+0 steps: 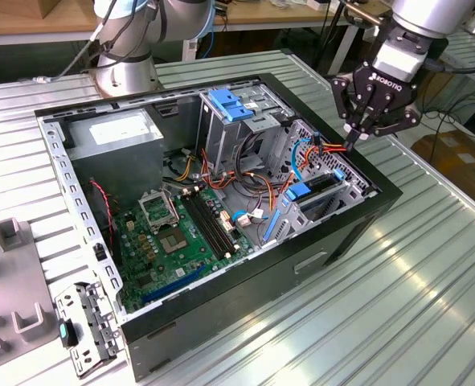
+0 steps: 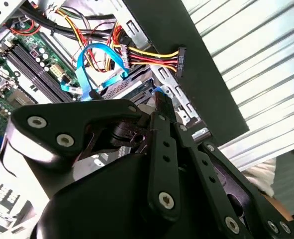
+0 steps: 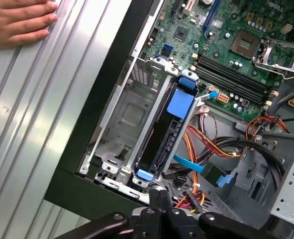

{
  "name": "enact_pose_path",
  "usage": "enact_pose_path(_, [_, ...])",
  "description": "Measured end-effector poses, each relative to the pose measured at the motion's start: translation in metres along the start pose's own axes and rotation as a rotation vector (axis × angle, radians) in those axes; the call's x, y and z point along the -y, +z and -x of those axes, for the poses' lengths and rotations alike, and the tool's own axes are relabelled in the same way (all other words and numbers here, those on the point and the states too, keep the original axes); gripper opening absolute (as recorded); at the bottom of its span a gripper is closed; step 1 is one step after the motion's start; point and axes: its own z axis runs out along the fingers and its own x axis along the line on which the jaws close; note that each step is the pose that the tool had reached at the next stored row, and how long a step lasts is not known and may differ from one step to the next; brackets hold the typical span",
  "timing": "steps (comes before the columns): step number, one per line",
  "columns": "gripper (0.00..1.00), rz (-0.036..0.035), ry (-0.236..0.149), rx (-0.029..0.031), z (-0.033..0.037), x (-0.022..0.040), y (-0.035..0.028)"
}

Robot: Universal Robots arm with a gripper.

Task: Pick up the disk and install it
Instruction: 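Insert the first disk wire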

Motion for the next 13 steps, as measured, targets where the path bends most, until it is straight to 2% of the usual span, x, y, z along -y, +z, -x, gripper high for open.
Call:
enact_pose_path(6, [0.11, -0.0006, -0.037, -0.0004, -0.0051, 0.0150, 0.0023])
enact_pose_path(7, [0.17, -0.0005, -0.042, -0.0008, -0.0054, 0.0163, 0.0025])
enact_pose_path(8, [0.17, -0.0007, -0.052, -0.0009, -0.0056, 0.0178, 0.0031])
enact_pose_path(9, [0.24, -0.0009, -0.060, -0.0008, -0.0057, 0.0183, 0.0035])
enact_pose_path(13, [0.24, -0.0016, -0.109, -0.0014, -0.0059, 0.0204, 0.0057])
